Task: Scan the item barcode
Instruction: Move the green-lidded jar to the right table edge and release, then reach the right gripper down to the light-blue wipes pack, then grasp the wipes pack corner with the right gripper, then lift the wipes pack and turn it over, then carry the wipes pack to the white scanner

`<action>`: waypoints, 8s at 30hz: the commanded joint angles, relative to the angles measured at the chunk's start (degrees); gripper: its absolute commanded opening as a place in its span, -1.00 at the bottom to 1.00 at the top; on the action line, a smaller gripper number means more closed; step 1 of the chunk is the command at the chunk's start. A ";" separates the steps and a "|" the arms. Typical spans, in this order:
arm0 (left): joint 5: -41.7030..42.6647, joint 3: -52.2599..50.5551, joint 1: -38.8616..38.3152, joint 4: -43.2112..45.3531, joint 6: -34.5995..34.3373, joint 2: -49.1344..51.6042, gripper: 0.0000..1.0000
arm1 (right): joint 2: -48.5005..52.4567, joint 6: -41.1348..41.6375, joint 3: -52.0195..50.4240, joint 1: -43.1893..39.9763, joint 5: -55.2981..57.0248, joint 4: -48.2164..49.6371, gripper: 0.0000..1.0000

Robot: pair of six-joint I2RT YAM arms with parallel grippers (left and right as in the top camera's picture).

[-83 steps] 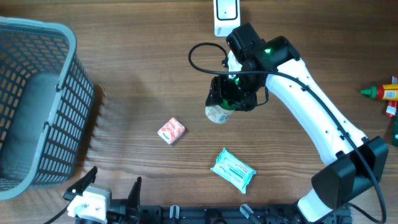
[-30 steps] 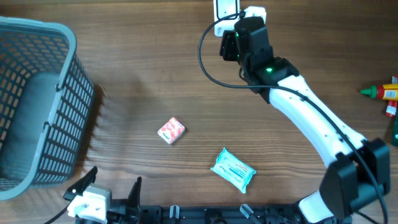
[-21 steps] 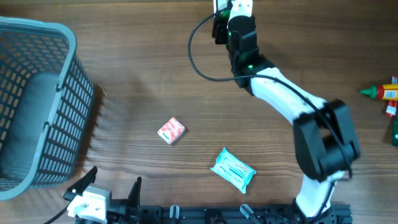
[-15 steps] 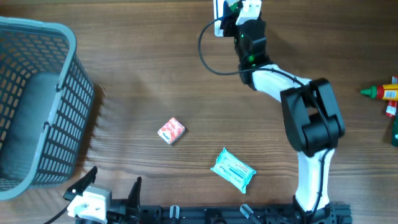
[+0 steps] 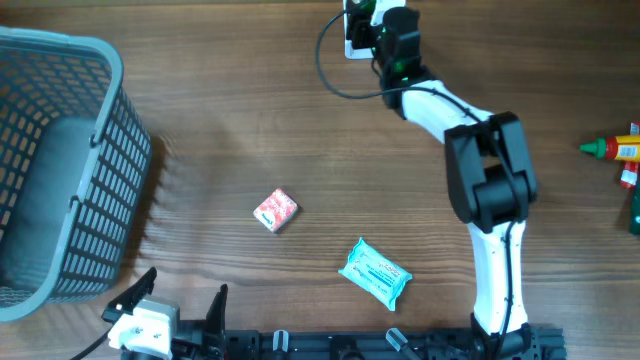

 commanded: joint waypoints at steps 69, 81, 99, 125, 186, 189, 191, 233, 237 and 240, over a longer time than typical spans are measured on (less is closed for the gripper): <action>-0.09 0.00 -0.31 0.20 -0.33 -0.42 1.00 | -44.89 21.75 -17.94 22.73 -7.56 -90.68 0.99; -0.09 0.00 -0.31 0.20 -0.33 -0.42 1.00 | -44.81 36.85 -36.11 43.10 -0.35 -88.85 0.69; -0.09 0.00 -0.31 0.20 -0.33 -0.42 1.00 | -41.55 36.74 -45.66 49.44 5.81 -78.49 0.30; -0.09 0.00 -0.31 0.20 -0.33 -0.42 1.00 | -41.27 20.85 -32.26 22.73 -8.76 -81.37 0.42; -0.09 0.00 -0.31 0.20 -0.33 -0.42 1.00 | -36.79 -54.90 -21.66 20.52 -87.21 -82.60 -0.91; -0.09 0.00 -0.31 0.20 -0.33 -0.42 1.00 | -36.79 -54.86 -21.66 20.52 -86.05 -82.66 -0.91; -0.09 0.00 -0.31 0.20 -0.33 -0.42 1.00 | -36.79 -54.88 -21.66 20.52 -85.70 -82.64 -0.91; -0.09 0.00 -0.31 0.20 -0.33 -0.42 1.00 | -36.79 -5.70 -21.64 16.33 -16.31 -61.09 -0.91; -0.09 0.00 -0.31 0.20 -0.33 -0.42 1.00 | -36.79 -14.03 -21.64 16.33 -9.94 -57.90 -0.91; -0.09 0.00 -0.31 0.20 -0.33 -0.42 1.00 | -36.79 -19.10 -21.64 16.33 -1.75 -55.87 -0.91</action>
